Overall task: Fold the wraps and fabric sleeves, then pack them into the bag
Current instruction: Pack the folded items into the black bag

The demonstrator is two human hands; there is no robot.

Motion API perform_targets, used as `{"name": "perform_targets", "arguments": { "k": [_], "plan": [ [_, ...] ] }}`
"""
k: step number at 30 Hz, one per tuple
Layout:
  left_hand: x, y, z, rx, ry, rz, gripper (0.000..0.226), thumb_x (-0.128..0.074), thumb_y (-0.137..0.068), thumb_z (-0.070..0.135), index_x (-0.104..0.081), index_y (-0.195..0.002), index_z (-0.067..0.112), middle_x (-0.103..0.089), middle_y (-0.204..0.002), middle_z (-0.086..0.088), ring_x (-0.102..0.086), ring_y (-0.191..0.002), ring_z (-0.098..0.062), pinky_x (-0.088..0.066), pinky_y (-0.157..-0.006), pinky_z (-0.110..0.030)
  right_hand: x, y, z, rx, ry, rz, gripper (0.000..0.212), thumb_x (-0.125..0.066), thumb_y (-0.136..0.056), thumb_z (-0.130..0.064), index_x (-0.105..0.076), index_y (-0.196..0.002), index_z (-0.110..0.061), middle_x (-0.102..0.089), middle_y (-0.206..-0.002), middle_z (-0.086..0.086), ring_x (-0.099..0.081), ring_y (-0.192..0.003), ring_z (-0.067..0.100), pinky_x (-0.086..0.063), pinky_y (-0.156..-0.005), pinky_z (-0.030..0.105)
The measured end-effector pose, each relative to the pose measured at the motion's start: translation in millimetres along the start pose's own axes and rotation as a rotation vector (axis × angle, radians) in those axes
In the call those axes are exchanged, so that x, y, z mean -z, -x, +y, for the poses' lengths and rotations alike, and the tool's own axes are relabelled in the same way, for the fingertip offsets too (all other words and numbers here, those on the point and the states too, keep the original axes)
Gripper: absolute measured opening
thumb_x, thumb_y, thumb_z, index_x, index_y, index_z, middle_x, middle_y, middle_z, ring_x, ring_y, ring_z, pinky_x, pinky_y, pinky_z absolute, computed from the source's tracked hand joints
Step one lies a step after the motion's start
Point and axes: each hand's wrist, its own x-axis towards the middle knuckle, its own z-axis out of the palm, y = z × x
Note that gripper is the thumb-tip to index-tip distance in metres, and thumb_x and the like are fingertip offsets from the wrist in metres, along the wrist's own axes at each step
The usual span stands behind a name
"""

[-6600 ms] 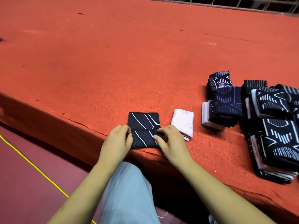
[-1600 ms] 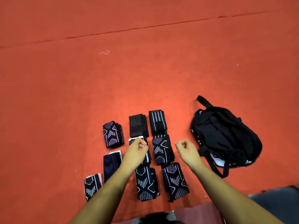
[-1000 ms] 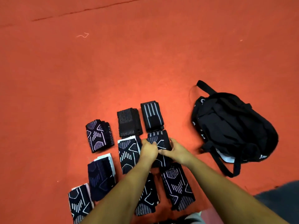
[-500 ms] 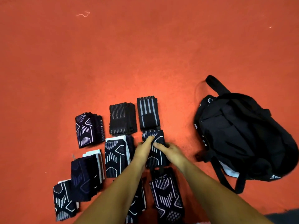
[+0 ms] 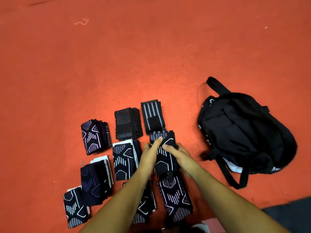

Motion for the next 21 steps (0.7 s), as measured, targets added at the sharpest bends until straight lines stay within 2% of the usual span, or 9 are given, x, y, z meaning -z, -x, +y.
{"name": "perform_targets", "arguments": {
  "k": [2,5,8,10,13,15,17,19,21],
  "plan": [
    [-5,19,8,-0.067,-0.023,-0.070,0.046,-0.068,-0.084,0.054,-0.066,-0.119,0.023,-0.076,-0.106,-0.004,-0.073,-0.096,-0.021,-0.057,-0.092,-0.042,2,15,-9,0.042,-0.005,-0.005,0.042,-0.072,-0.088,-0.026,-0.056,-0.124,-0.013,-0.075,-0.104,0.008,-0.073,-0.095,0.023,-0.058,-0.077,0.032],
    [-22,39,22,-0.149,-0.056,-0.123,0.064,-0.066,-0.074,0.063,-0.062,-0.126,0.025,-0.073,-0.114,-0.002,-0.071,-0.103,-0.021,-0.054,-0.097,-0.047,9,37,-26,0.106,-0.005,-0.010,0.047,-0.074,-0.083,-0.037,-0.058,-0.125,-0.022,-0.073,-0.112,0.006,-0.070,-0.104,0.023,-0.055,-0.092,0.039],
    [-50,54,42,-0.198,-0.109,-0.143,0.053,-0.065,-0.077,0.060,-0.058,-0.119,0.028,-0.070,-0.117,-0.001,-0.069,-0.105,-0.020,-0.053,-0.098,-0.045,23,52,-45,0.149,-0.040,0.045,0.066,-0.079,-0.066,-0.044,-0.059,-0.124,-0.019,-0.073,-0.111,0.008,-0.071,-0.103,0.027,-0.054,-0.094,0.045],
    [-72,59,52,-0.213,-0.207,-0.155,0.054,-0.063,-0.069,0.064,-0.058,-0.109,0.029,-0.069,-0.115,-0.001,-0.068,-0.104,-0.018,-0.052,-0.099,-0.043,38,59,-55,0.178,-0.086,0.095,0.058,-0.077,-0.068,-0.034,-0.062,-0.121,-0.016,-0.074,-0.109,0.011,-0.071,-0.101,0.029,-0.056,-0.090,0.044],
    [-105,50,62,-0.209,-0.352,-0.280,0.052,-0.058,-0.086,0.065,-0.059,-0.118,0.024,-0.069,-0.115,0.003,-0.068,-0.101,-0.008,-0.053,-0.094,-0.026,71,67,-65,0.177,-0.236,0.178,0.057,-0.074,-0.071,-0.029,-0.062,-0.122,-0.007,-0.072,-0.111,0.018,-0.069,-0.102,0.032,-0.056,-0.088,0.043],
    [-128,32,66,-0.207,-0.411,-0.374,0.055,-0.041,-0.095,0.067,-0.061,-0.118,0.021,-0.068,-0.116,0.006,-0.066,-0.102,-0.005,-0.049,-0.095,-0.023,98,68,-66,0.196,-0.344,0.195,0.055,-0.074,-0.075,-0.027,-0.063,-0.122,-0.002,-0.069,-0.117,0.022,-0.067,-0.107,0.036,-0.053,-0.094,0.048],
    [-151,7,69,-0.216,-0.479,-0.281,0.054,-0.032,-0.100,0.061,-0.059,-0.114,0.017,-0.065,-0.119,0.000,-0.061,-0.107,-0.016,-0.044,-0.097,-0.031,128,67,-66,0.207,-0.423,0.239,0.050,-0.074,-0.077,-0.027,-0.065,-0.119,-0.001,-0.068,-0.118,0.023,-0.065,-0.109,0.038,-0.049,-0.100,0.053],
    [-169,-30,66,-0.218,-0.644,-0.136,0.056,-0.043,-0.097,0.059,-0.054,-0.125,0.011,-0.058,-0.126,-0.002,-0.056,-0.113,-0.022,-0.040,-0.097,-0.033,157,62,-66,0.191,-0.450,0.279,0.051,-0.072,-0.080,-0.030,-0.064,-0.122,-0.002,-0.067,-0.120,0.021,-0.064,-0.111,0.038,-0.048,-0.102,0.055],
    [-185,-64,59,-0.201,-0.754,-0.077,0.077,-0.057,-0.087,0.063,-0.043,-0.142,0.011,-0.049,-0.142,-0.011,-0.049,-0.129,-0.028,-0.038,-0.109,-0.038,184,55,-64,0.161,-0.451,0.319,0.054,-0.071,-0.081,-0.032,-0.062,-0.126,-0.004,-0.068,-0.120,0.019,-0.065,-0.110,0.037,-0.049,-0.101,0.053]
  ]
}}
